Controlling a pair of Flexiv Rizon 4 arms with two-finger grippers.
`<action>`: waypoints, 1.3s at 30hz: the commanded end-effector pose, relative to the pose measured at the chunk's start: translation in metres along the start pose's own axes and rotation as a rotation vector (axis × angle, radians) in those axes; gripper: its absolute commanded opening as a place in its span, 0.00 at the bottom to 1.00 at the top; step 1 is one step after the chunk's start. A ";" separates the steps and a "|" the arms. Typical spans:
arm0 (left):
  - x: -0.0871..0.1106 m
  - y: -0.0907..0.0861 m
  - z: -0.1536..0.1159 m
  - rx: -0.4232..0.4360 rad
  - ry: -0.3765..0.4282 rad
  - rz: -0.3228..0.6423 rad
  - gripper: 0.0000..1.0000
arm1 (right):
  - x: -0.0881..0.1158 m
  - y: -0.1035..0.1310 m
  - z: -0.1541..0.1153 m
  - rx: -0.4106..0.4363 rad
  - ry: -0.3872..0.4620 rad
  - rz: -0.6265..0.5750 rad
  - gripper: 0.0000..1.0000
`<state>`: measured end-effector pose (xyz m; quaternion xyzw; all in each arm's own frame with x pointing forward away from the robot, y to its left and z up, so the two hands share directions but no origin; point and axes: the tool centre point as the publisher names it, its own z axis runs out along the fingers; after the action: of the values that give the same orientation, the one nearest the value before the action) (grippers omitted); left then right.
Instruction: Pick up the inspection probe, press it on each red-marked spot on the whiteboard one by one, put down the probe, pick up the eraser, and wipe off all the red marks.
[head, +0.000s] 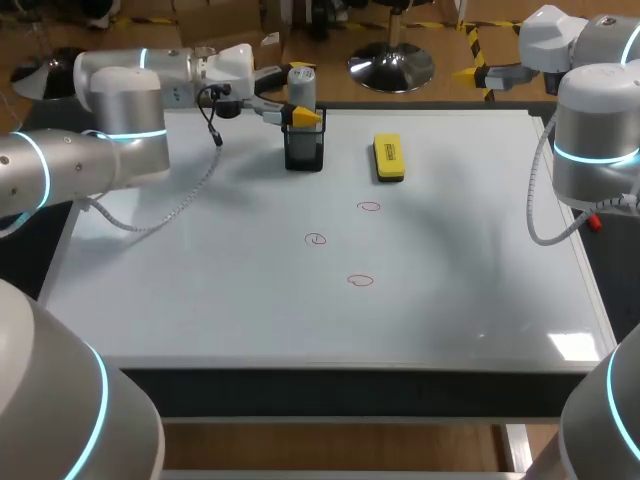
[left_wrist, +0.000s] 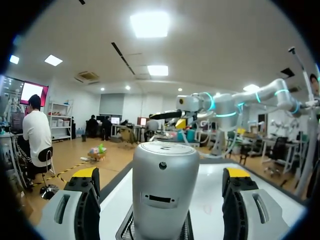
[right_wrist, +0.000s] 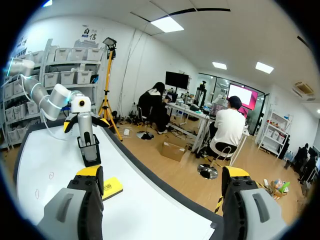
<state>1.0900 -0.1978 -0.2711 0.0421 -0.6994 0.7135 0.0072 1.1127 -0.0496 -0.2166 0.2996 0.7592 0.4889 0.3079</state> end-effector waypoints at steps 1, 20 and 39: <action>0.004 -0.001 -0.001 -0.006 -0.004 0.005 1.00 | 0.000 0.000 0.000 0.001 0.001 0.000 1.00; -0.002 0.000 -0.007 -0.001 0.024 0.016 0.00 | 0.000 0.000 0.000 0.001 0.001 0.000 1.00; 0.000 -0.033 -0.004 -0.005 0.027 0.020 0.00 | 0.000 0.000 0.000 0.001 0.001 0.000 1.00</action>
<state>1.0952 -0.1949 -0.2476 0.0227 -0.6963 0.7173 0.0112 1.1127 -0.0495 -0.2166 0.2996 0.7592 0.4889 0.3079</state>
